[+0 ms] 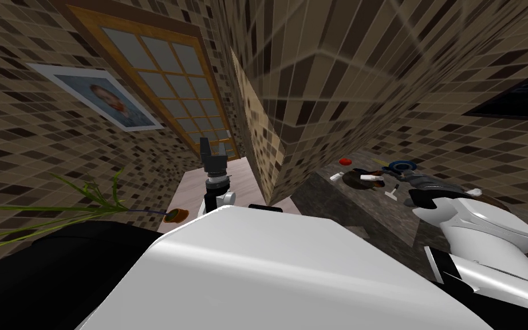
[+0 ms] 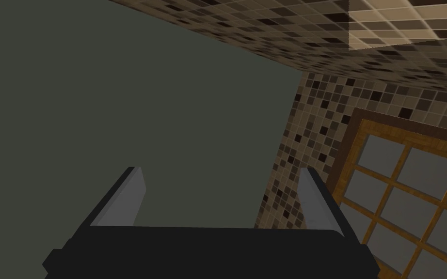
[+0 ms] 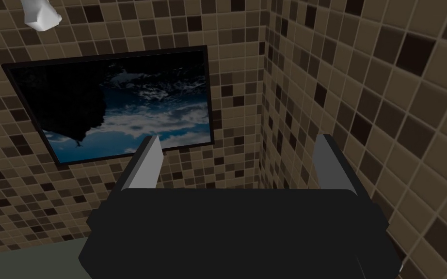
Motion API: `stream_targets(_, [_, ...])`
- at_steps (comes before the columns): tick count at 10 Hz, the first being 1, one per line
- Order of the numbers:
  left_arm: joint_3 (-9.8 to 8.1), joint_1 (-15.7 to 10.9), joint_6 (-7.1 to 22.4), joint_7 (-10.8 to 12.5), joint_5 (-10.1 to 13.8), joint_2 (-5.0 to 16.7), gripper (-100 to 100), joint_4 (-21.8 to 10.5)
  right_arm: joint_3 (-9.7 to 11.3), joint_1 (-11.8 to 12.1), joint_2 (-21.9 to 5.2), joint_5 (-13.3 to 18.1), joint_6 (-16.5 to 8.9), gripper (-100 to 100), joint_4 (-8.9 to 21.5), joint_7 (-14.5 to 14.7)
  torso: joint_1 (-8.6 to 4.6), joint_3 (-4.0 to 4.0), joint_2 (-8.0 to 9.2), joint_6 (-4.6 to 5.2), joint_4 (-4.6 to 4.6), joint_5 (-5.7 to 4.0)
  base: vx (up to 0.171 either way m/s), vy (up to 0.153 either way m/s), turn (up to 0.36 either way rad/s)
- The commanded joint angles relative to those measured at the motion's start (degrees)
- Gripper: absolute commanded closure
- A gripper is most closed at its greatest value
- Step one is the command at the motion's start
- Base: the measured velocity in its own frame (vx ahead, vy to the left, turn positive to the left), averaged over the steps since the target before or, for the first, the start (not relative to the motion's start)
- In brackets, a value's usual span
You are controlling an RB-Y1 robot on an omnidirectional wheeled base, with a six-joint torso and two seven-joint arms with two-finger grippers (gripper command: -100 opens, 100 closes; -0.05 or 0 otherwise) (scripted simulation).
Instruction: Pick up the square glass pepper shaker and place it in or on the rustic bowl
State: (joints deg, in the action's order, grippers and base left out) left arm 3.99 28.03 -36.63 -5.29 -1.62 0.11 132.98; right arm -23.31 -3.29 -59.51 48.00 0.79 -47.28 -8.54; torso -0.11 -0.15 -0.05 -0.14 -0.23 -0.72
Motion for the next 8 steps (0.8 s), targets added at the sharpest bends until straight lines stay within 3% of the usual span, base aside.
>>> stream_targets(1, [0.00, 0.00, 0.00, 0.00, 0.00, 0.00, 0, 0.00, 0.39, 1.18, -2.23, -1.68, 0.64, -100, 0.45, -0.76, 0.00, 0.00, 0.00, 0.00, 0.00, 0.00, 0.001, 0.046, -0.015])
stream_targets(2, [0.00, 0.00, 0.00, 0.00, 0.00, 0.00, 0, 0.00, 0.36, 0.68, -1.53, -1.08, 0.53, -100, 0.42, -0.42, -0.03, 0.01, 0.02, 0.02, 0.00, -0.01, 0.000, 0.019, -0.012])
stream_targets(3, [0.00, 0.00, 0.00, 0.00, 0.00, 0.00, 0, 0.00, 0.41, 0.79, -1.70, -1.24, 0.56, 0, 0.41, -0.59, -0.12, 0.00, 0.01, -0.01, 0.00, -0.04, 0.000, 0.000, 0.000])
stream_targets(8, [0.00, 0.00, 0.00, 0.00, 0.00, 0.01, 0, 0.00, 0.41, 0.78, -1.68, -1.22, 0.56, 0, 0.41, -0.57, -0.22, 0.00, 0.00, 0.00, -0.01, -0.07, 0.000, 0.000, 0.000])
